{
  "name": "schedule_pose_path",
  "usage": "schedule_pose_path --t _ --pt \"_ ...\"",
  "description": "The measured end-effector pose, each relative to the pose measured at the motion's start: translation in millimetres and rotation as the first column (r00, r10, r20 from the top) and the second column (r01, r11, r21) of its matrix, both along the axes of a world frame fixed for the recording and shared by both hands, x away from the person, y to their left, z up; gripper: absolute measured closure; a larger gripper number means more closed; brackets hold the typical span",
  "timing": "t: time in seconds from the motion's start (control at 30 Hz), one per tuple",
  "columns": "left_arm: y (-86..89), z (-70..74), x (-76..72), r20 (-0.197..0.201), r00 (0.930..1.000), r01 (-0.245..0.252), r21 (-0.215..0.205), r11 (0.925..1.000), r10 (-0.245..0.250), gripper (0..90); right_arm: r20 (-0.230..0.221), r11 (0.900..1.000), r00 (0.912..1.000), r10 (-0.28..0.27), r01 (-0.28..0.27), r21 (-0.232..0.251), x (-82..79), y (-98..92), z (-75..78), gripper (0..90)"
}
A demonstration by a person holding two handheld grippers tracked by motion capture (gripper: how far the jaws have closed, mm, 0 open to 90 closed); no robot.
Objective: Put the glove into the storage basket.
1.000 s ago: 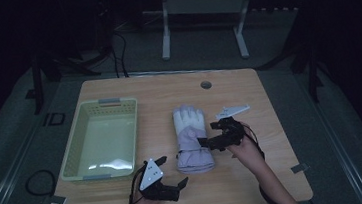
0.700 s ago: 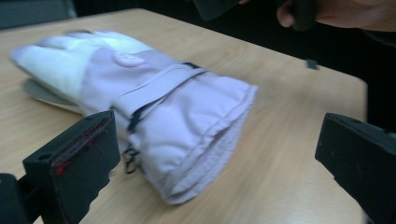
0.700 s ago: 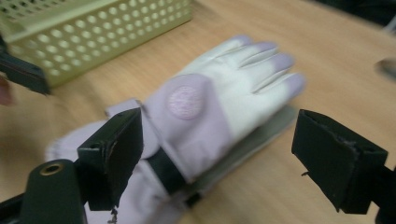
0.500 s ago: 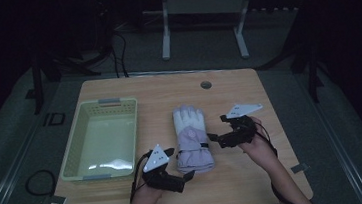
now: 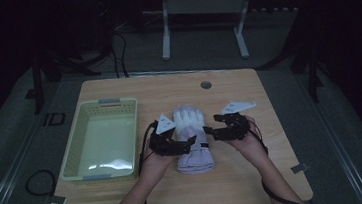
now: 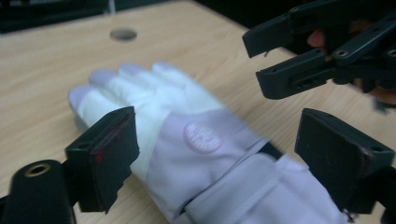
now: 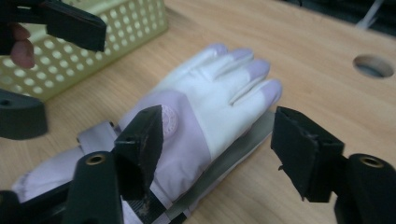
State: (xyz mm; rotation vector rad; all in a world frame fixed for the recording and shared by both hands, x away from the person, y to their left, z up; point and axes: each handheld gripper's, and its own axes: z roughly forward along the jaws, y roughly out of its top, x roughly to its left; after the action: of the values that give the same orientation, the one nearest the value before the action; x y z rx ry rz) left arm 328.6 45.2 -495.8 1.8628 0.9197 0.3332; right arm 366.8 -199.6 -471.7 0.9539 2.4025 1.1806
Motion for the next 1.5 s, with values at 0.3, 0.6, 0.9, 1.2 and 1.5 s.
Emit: schedule_pose_path --t 0.3,0.6,0.9,1.2,1.5 --pt "-5.9 -40.4 6.4 -0.117 0.9919 -0.035 0.122 0.9919 0.050 19.4 -0.082 1.000 0.9962 -0.028 0.026 -0.017 4.5 9.9 -31.9 47.8" --pt "0.9 -61.3 21.0 -0.299 0.9525 -0.041 0.056 0.9976 0.056 11.7 -0.229 0.999 0.9721 -0.048 0.049 -0.004 9.4 5.5 -64.5 43.2" --pt "0.4 -71.9 37.8 -0.400 0.9142 0.043 -0.064 0.9970 -0.065 28.8 -0.375 0.999 0.9272 -0.001 0.021 0.049 24.1 2.1 -80.0 53.9" --pt "-2.5 -62.0 37.2 -0.393 0.9142 0.085 -0.053 0.9949 -0.099 60.9 -0.316 1.000 0.9487 -0.005 0.010 0.015 16.1 8.7 -71.5 78.7" --pt "-1.4 -42.7 33.3 -0.370 0.9212 0.105 -0.057 0.9928 -0.119 67.3 -0.290 0.999 0.9567 -0.020 0.032 0.037 10.4 9.1 -58.5 80.6"
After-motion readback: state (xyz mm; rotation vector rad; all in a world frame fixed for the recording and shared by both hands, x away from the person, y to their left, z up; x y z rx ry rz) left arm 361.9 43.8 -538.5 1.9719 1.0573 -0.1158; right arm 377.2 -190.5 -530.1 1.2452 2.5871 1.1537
